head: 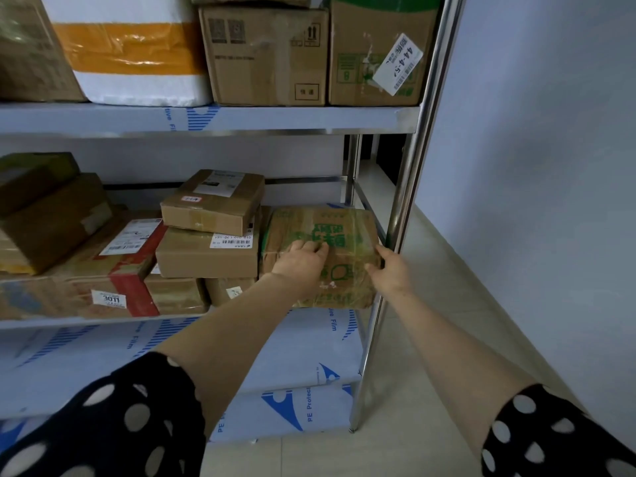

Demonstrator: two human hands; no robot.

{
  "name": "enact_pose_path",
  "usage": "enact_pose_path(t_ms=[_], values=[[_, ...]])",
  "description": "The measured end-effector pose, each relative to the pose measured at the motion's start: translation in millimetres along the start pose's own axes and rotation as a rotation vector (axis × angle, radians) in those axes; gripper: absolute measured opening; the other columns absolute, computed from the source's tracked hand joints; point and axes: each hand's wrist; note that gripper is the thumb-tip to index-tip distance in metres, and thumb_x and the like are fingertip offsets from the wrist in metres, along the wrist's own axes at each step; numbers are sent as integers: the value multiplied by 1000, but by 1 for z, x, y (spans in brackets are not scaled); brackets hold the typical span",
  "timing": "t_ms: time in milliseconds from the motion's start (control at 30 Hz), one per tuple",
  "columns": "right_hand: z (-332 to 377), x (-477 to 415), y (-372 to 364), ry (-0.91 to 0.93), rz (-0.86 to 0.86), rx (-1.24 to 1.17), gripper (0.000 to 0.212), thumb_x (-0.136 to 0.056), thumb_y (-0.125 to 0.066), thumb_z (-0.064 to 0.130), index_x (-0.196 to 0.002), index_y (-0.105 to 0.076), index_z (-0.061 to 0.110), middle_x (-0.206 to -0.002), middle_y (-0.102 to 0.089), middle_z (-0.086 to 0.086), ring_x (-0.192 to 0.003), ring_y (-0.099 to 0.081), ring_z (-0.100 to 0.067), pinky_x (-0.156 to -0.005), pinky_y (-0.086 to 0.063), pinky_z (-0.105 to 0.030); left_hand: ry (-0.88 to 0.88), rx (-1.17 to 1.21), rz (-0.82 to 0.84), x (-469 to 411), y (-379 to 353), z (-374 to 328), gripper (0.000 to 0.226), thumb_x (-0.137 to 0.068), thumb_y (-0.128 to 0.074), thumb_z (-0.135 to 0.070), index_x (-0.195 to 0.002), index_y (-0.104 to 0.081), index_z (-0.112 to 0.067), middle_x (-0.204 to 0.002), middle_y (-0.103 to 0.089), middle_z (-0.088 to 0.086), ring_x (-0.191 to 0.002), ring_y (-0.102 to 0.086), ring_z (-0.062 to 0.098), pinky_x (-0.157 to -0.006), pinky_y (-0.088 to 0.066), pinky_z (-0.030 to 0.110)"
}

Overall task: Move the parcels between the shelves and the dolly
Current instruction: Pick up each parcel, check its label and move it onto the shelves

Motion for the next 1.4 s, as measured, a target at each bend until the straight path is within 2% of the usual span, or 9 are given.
enact_pose_path(t_ms=[100,267,467,667,800,900,1000,1133,1400], values=[[4,3,-7,-11,59,-47,56,-89,-65,20,-139,-42,14,-126,-60,-7,-117,-57,-26,-100,-47,-42,11,-52,3,1,-4,-2,74,-88,-53,-10,-152,-15,-13,-150,-20,12,-138,-18,33,-118,-13,48],[-4,7,-6,-126,-45,-70,48,-90,-61,42,-121,-53,7,-116,-64,-10,-104,-62,-28,-88,-52,-39,54,-5,-77,-2,-9,-2,60,-86,-55,-6,-141,-33,-17,-142,-28,12,-137,-22,32,-111,-28,51],[-10,18,-9,-197,-56,-334,42,-93,-55,42,-118,-59,9,-104,-63,-5,-88,-58,-19,-79,-46,-29,63,-78,-204,-5,-15,0,46,-90,-50,-5,-134,-44,-14,-134,-49,10,-125,-44,31,-100,-39,44],[-14,27,-18,-219,-80,-367,41,-96,-52,38,-125,-51,10,-116,-61,-6,-106,-60,-27,-90,-48,-38,-19,17,-171,1,-13,19,65,-84,-59,-52,-140,-43,-24,-136,-40,6,-131,-33,28,-115,-22,49],[-20,35,-24,-154,-99,-392,36,-99,-47,32,-133,-45,19,-122,-60,-4,-111,-58,-26,-98,-47,-46,208,168,-126,-7,0,34,96,-77,-55,-72,-151,-19,-21,-154,-15,16,-144,-11,35,-117,-10,49],[-22,38,-26,-167,-112,-387,32,-100,-44,26,-132,-47,21,-119,-60,-2,-108,-58,-23,-97,-47,-45,393,365,-84,-14,8,39,97,-88,-53,-58,-151,-3,-2,-152,-13,26,-141,-16,41,-114,-21,47],[-23,30,-25,-160,-127,-358,32,-94,-47,16,-125,-54,22,-118,-60,-3,-104,-60,-22,-95,-49,-46,426,424,-108,-22,10,40,95,-88,-60,-51,-147,-11,5,-142,-36,24,-131,-37,39,-104,-36,44],[-11,18,-17,-223,-64,-366,51,-86,-46,2,-134,-48,19,-119,-60,-2,-109,-58,-22,-96,-49,-41,433,458,-133,-28,14,44,98,-85,-65,-48,-145,-14,10,-141,-38,24,-131,-38,37,-103,-37,42],[1,10,-6,-309,-117,-271,50,-78,-62,37,-123,-57,16,-115,-58,-11,-100,-60,-29,-92,-51,-43,553,577,-177,-22,18,41,60,-87,-64,-40,-127,-50,2,-130,-45,20,-121,-42,35,-102,-40,42]])
Point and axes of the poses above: each hand's wrist, its own x-axis away from the middle knuckle, its own y-axis out of the back of the hand, z = x × y
